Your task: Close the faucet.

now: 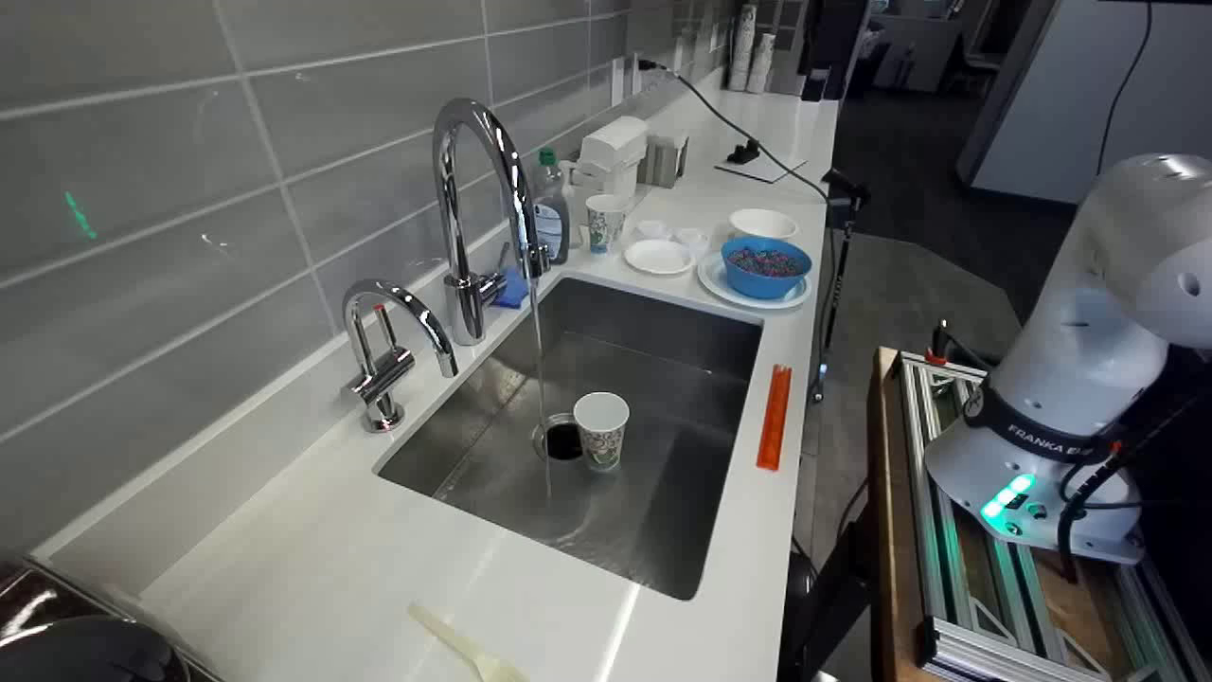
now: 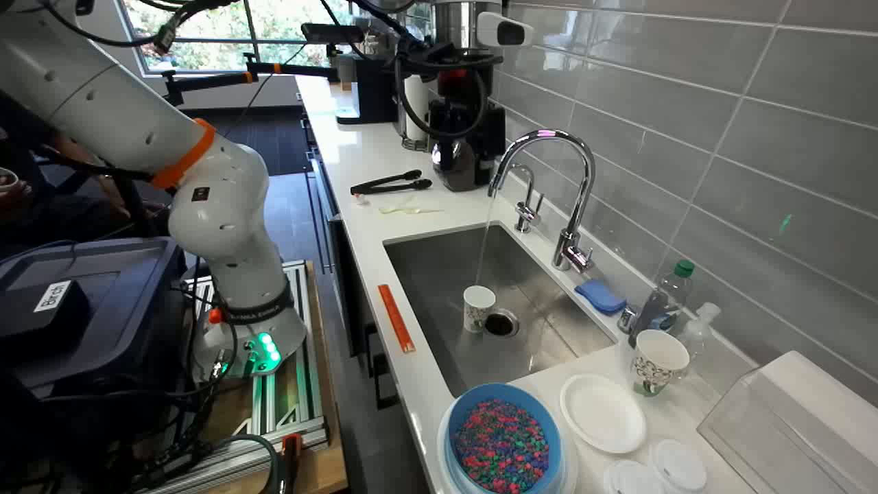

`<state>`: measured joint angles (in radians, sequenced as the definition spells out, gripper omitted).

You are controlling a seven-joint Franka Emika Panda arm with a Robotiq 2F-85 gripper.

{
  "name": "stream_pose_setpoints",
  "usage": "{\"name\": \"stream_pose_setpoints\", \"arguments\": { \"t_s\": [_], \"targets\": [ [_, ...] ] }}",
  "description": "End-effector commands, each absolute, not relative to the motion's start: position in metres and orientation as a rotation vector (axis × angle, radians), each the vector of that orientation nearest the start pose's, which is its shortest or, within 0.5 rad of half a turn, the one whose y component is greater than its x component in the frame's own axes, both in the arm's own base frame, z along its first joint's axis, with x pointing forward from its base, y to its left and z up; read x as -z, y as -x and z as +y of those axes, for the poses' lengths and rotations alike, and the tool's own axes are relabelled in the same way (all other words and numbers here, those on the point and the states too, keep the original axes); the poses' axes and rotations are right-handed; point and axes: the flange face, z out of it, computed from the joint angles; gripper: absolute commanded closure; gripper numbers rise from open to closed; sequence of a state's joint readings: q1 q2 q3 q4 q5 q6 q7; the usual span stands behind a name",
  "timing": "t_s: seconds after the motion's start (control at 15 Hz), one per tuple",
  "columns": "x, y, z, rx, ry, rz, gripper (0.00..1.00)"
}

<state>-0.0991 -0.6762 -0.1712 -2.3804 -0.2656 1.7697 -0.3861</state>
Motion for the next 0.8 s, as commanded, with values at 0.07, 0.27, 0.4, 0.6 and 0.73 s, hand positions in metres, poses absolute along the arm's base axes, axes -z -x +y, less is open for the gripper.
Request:
{"name": "stream_pose_setpoints", "arguments": {
  "t_s": [0.07, 0.27, 0.4, 0.6, 0.73],
  "targets": [
    [-0.558, -0.335, -0.128, 0.015, 3.291, -0.321, 0.00],
    [-0.558, -0.335, -0.128, 0.015, 3.291, -0.321, 0.00],
    [-0.558, -0.335, -0.128, 0.015, 3.291, -0.321, 0.00],
    [-0.551, -0.345, -0.120, -0.021, 3.287, -0.372, 0.00],
    [-0.535, -0.364, -0.102, -0.047, 3.246, -0.468, 0.00]
  ]
}}
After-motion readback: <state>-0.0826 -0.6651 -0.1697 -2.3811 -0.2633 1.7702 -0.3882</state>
